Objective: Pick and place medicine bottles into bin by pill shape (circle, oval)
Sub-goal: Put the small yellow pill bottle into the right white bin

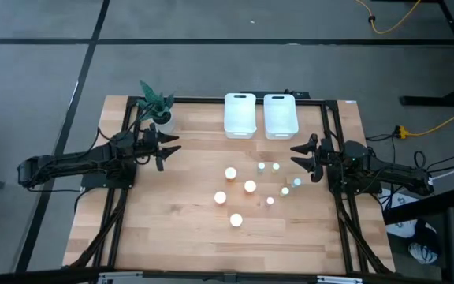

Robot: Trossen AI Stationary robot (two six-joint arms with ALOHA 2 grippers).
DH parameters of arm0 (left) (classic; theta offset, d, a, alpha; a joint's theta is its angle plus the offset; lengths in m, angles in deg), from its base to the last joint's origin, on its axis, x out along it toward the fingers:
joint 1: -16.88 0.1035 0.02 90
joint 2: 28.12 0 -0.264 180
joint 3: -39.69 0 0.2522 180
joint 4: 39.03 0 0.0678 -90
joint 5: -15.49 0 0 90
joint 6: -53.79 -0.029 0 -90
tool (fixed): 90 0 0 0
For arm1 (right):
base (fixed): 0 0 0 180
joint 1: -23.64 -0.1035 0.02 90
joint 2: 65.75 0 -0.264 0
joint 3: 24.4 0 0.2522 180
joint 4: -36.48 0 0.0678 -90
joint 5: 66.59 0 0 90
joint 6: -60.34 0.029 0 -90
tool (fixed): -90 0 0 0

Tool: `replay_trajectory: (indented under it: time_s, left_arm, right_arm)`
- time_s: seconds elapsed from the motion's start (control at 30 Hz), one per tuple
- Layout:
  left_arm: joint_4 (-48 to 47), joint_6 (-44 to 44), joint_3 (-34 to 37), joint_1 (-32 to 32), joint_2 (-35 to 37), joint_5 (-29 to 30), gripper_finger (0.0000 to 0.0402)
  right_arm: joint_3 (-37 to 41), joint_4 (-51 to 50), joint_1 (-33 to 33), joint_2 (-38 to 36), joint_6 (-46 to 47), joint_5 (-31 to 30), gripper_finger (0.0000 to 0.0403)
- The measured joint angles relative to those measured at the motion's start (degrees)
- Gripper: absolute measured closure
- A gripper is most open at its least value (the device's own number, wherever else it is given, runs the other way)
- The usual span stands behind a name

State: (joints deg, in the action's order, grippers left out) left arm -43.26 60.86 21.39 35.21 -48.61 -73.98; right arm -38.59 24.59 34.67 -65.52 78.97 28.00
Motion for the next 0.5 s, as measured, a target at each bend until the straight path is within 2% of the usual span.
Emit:
replay_trajectory:
  time_s: [0.17, 0.5]
  left_arm:
    - [0.01, 0.02, 0.0, 0.02, 0.0, 0.0, 0.022]
    - [0.01, 0.0, 0.02, 0.01, -0.02, 0.0, 0.022]
  right_arm:
    - [0.0, 0.02, -0.01, 0.0, 3.48, 0.01, 0.0191]
    - [0.02, 0.0, -0.02, 0.01, 3.63, 0.02, 0.0191]
